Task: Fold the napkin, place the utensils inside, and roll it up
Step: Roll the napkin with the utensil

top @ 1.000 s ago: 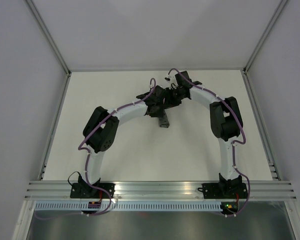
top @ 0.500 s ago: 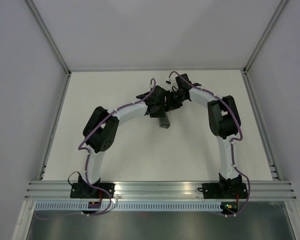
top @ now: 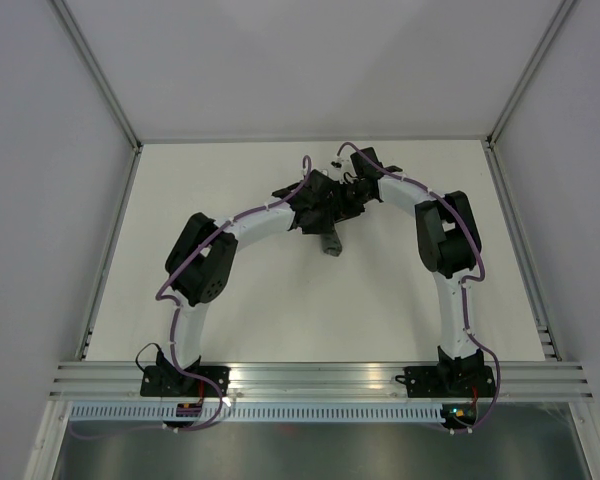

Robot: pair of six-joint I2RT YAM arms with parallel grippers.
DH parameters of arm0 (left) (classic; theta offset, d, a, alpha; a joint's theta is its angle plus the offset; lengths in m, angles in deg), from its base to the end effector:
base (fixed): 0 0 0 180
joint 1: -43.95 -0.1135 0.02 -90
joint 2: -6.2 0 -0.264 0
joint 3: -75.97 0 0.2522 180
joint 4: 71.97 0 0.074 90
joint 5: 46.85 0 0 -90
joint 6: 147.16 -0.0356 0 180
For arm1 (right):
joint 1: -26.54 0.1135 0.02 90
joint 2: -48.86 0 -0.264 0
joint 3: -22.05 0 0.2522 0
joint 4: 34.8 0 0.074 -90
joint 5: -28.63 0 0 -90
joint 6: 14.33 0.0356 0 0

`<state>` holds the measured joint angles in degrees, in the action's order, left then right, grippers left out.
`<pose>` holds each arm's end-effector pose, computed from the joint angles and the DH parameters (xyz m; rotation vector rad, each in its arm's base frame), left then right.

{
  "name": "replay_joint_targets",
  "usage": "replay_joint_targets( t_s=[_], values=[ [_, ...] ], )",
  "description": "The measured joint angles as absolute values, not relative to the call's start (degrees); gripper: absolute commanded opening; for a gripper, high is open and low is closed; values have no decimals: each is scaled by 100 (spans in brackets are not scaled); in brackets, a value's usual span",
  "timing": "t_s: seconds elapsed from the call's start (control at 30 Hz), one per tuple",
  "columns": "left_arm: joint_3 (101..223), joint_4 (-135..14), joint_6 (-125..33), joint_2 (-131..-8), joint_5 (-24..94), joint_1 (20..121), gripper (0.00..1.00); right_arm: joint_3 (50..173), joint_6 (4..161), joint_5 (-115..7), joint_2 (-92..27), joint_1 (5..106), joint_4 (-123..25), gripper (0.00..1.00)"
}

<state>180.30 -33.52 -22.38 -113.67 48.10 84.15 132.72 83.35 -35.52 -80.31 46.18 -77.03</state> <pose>0.3524 -0.2938 0.1863 0.0851 2.5593 -0.4187 0.4447 0.1752 0.1456 -0.4345 2.6220 0.7552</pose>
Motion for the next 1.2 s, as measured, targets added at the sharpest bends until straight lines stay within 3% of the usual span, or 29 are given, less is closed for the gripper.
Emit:
replay_joint_targets(
  t_s=[0.77, 1.2],
  values=[
    [17671, -3686, -2240, -11028, 4646, 8190, 50, 13272, 8335, -3561, -8028, 4614, -7705, 26],
    [17199, -3983, -2238, -10266, 4596, 7742, 51, 13340, 8326, -3565, -7980, 4262, -7817, 46]
  ],
)
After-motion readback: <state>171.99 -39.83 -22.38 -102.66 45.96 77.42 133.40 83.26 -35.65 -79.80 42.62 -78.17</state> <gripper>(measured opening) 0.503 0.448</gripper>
